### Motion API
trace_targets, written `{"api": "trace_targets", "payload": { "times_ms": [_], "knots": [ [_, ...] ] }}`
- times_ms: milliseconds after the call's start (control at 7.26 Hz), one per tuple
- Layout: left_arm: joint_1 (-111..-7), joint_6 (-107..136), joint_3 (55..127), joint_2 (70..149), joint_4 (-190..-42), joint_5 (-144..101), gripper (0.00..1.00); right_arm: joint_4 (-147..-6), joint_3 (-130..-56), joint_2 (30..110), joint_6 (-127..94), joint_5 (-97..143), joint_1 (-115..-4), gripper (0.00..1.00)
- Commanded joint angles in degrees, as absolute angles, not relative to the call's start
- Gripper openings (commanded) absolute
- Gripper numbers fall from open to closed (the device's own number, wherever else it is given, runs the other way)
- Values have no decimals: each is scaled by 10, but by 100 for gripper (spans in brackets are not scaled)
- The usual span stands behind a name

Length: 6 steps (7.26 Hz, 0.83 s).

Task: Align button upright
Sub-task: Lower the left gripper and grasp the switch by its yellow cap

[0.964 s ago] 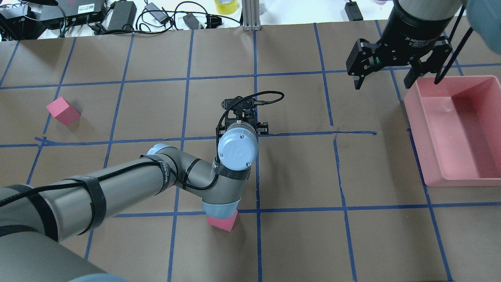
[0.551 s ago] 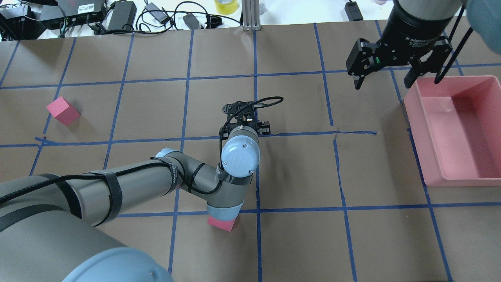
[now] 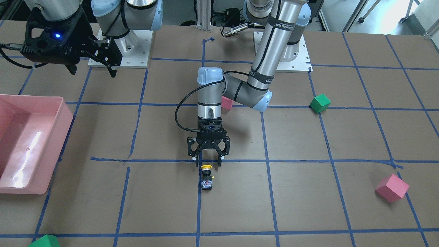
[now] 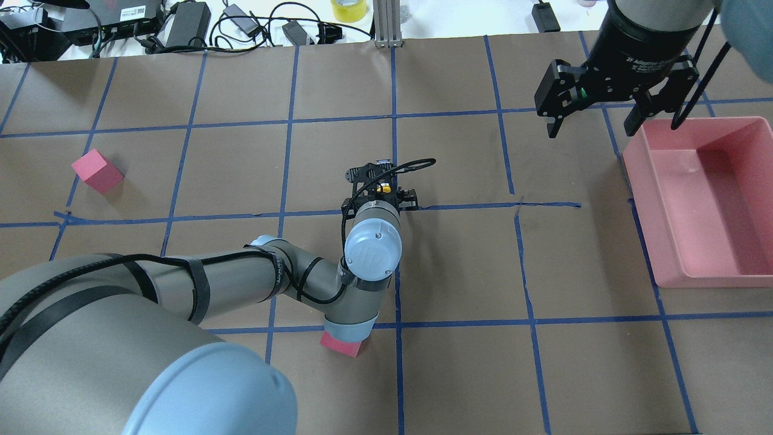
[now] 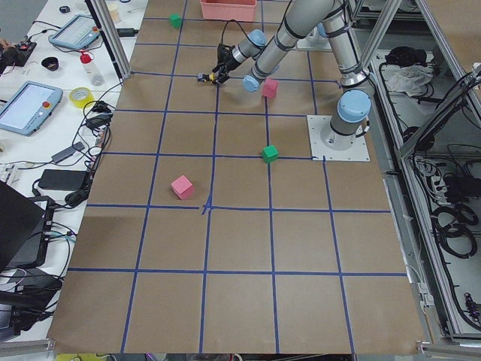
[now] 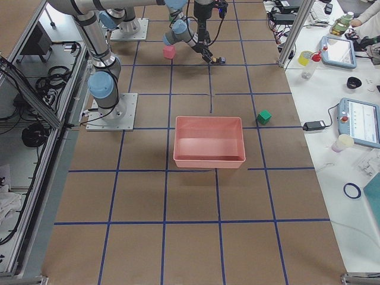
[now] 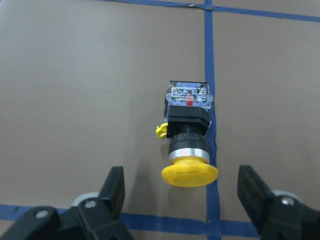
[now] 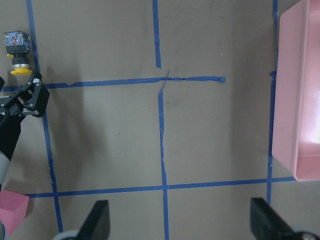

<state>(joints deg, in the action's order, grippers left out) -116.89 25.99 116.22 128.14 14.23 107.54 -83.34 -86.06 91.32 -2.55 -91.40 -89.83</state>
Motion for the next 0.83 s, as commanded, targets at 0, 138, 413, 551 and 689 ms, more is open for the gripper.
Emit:
{"api": "trace_targets", "payload": {
  "times_ms": [0, 138, 413, 551, 689],
  "knots": [
    [-1170, 257, 1156, 1288, 145, 1075, 75, -834, -861, 913, -25, -914, -899, 100],
    [-1170, 244, 1149, 1289, 146, 1075, 75, -834, -862, 913, -25, -914, -898, 100],
    [-1172, 232, 1147, 1290, 146, 1075, 75, -834, -861, 913, -25, -914, -898, 100],
    [-1174, 232, 1147, 1290, 146, 1075, 74, -833, -861, 914, -25, -914, -898, 100],
    [-1174, 229, 1147, 1290, 145, 1075, 65, -834, -861, 914, -25, -914, -898, 100]
  ]
}}
